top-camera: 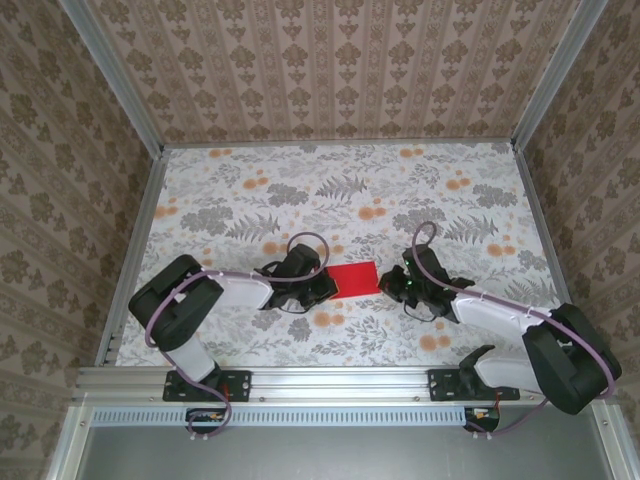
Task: Fold a paper plane with a square sheet of paper (pick it up from the middle)
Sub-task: Fold the square sheet of paper in half at the center of the table.
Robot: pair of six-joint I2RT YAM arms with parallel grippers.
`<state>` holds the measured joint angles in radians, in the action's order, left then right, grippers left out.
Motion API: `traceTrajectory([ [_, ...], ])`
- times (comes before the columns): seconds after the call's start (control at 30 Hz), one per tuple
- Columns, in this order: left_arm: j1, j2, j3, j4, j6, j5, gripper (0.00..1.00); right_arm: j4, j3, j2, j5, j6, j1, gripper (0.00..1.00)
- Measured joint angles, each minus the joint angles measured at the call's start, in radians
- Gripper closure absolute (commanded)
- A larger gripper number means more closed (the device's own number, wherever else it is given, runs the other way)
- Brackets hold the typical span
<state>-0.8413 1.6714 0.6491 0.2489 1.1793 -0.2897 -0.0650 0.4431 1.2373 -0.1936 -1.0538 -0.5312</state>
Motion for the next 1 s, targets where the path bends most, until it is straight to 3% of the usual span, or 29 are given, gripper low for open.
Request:
traceTrajectory([
  [0.17,0.026,0.021,0.047,-0.056,-0.113,-0.014,1.0,-0.089,0.054,0.126,-0.016,-0.008,-0.06,1.0],
  [0.47,0.045,0.034,0.085,-0.113,-0.242,-0.043,1.0,-0.205,0.069,0.313,-0.032,-0.036,-0.068,1.0],
  [0.77,0.054,0.018,0.116,-0.205,-0.291,-0.034,1.0,-0.219,0.08,0.335,-0.026,-0.073,-0.064,1.0],
  [1.0,0.042,-0.03,0.117,-0.224,-0.251,0.006,1.0,-0.216,0.095,0.349,-0.026,-0.091,-0.064,1.0],
])
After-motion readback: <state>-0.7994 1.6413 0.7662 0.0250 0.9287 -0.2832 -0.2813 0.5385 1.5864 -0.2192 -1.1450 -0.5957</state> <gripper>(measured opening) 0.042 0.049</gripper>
